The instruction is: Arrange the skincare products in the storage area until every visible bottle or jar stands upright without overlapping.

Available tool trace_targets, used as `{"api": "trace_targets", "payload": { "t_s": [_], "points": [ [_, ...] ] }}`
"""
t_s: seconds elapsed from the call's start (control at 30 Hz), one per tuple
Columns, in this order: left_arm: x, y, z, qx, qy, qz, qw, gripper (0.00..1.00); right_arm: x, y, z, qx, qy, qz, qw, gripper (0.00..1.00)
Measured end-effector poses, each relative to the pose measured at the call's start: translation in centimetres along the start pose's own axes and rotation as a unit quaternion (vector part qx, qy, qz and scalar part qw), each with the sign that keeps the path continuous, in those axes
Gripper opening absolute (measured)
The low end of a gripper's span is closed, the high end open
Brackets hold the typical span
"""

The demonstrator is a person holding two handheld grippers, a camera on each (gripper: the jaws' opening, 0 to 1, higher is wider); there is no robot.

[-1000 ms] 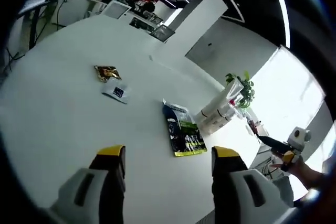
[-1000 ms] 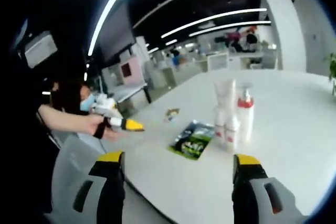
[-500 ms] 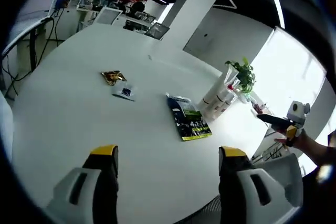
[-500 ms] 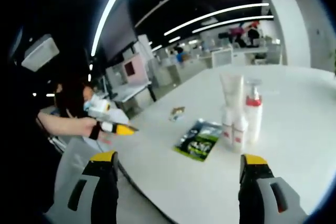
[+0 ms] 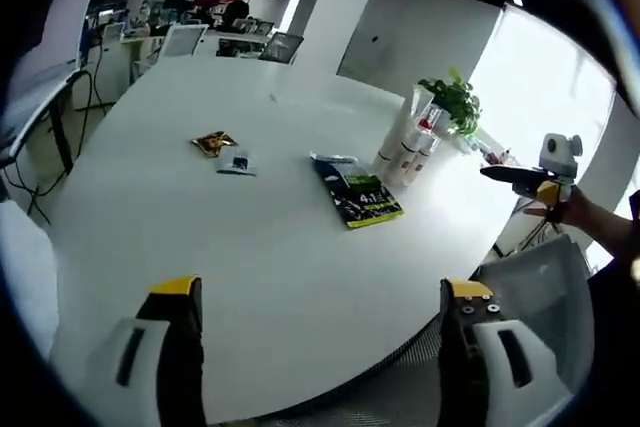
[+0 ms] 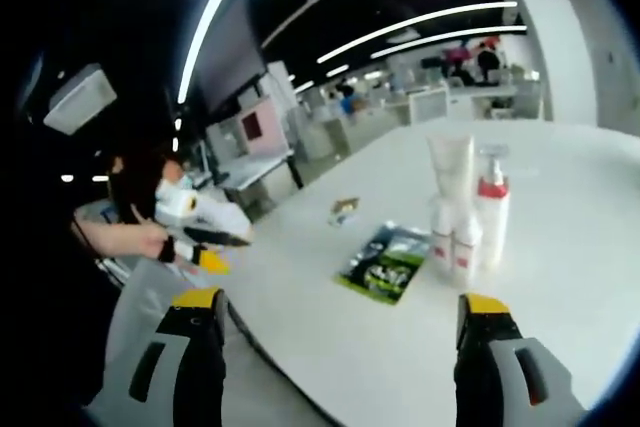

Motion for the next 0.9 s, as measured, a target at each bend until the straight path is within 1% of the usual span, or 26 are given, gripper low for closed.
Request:
{"api": "trace_targets", "payload": {
  "t_s": [0.07, 0.17, 0.23, 0.27, 0.33, 0.37, 0.4, 0.43, 0.47, 0.57, 0.6, 0.63, 0.67, 0.7, 0.77, 0.83, 0.9],
  "points": [
    [-0.2, 0.1, 0.3, 0.010, -0.003, -0.002, 0.9999, 0.98, 0.1, -0.1, -0.1, 0.001, 0.000, -0.001, 1.0000, 0.99],
    [-0.3, -0.1, 0.9, 0.019, -0.008, -0.006, 0.9998, 0.99, 0.2, -0.6, -0.2, -0.004, 0.000, -0.009, 1.0000, 0.99],
    [-0.3, -0.2, 1.0, 0.035, -0.003, -0.009, 0.9993, 0.99, 0.4, -1.0, -0.2, -0.015, -0.009, -0.016, 0.9997, 0.99],
    [-0.1, -0.3, 0.5, 0.046, 0.009, -0.011, 0.9989, 0.98, 0.4, -1.2, -0.3, -0.014, -0.013, -0.017, 0.9997, 0.99],
    [-0.1, -0.3, -0.2, 0.037, 0.029, -0.009, 0.9989, 0.94, 0.5, -1.4, -0.3, -0.012, -0.033, -0.005, 0.9994, 0.99],
    [-0.2, -0.3, -0.3, 0.031, 0.031, -0.008, 0.9990, 0.93, 0.5, -1.5, -0.3, -0.015, -0.043, -0.002, 0.9990, 0.99],
    [-0.3, -0.2, -0.5, 0.024, 0.034, -0.003, 0.9991, 0.93, 0.5, -1.7, -0.3, -0.019, -0.045, -0.007, 0.9988, 0.99],
    [-0.4, -0.1, -0.5, 0.025, 0.036, 0.002, 0.9990, 0.93, 0.3, -1.9, 0.1, -0.042, -0.058, -0.029, 0.9970, 0.99],
    [-0.5, 0.1, -0.6, 0.029, 0.044, 0.011, 0.9986, 0.93, 0.3, -1.6, 0.5, -0.050, -0.071, -0.022, 0.9960, 0.99],
    [-0.7, 0.4, -1.1, 0.042, 0.065, 0.022, 0.9968, 0.93, -0.1, -1.6, 1.4, -0.025, -0.097, -0.008, 0.9949, 0.99],
    [-0.7, 0.4, -1.2, 0.043, 0.070, 0.022, 0.9964, 0.93, -0.2, -1.7, 1.5, -0.029, -0.101, -0.012, 0.9944, 0.99],
    [-0.7, 0.4, -1.2, 0.043, 0.073, 0.023, 0.9961, 0.92, -0.3, -1.9, 1.8, -0.042, -0.115, -0.019, 0.9923, 0.98],
    [-0.8, 0.5, -1.3, 0.043, 0.074, 0.024, 0.9961, 0.92, -0.4, -2.1, 2.0, -0.048, -0.121, -0.027, 0.9912, 0.97],
    [-0.8, 0.4, -1.3, 0.042, 0.074, 0.024, 0.9961, 0.92, -0.4, -2.2, 2.0, -0.055, -0.124, -0.036, 0.9902, 0.96],
    [-0.6, 0.3, -1.2, 0.042, 0.072, 0.019, 0.9963, 0.92, -0.1, -2.0, 1.7, -0.057, -0.117, -0.031, 0.9910, 0.95],
    [-0.5, 0.2, -1.1, 0.046, 0.071, 0.012, 0.9963, 0.91, 0.2, -2.2, 1.5, -0.062, -0.107, -0.041, 0.9915, 0.94],
    [-0.4, 0.0, -0.9, 0.051, 0.069, 0.007, 0.9963, 0.91, 0.3, -2.4, 1.5, -0.068, -0.106, -0.048, 0.9909, 0.94]
  ]
}}
Point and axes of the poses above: the point that each gripper's makers call its tool centre point, and the gripper's own axes: x roughly forward along the fingers, z roughly to its right, y roughly out of its top, the point moved 5 cm from there along -x, roughly backward along the fingers, and after that the axes turned 9 degrees about -x, right-handed, at the moved point
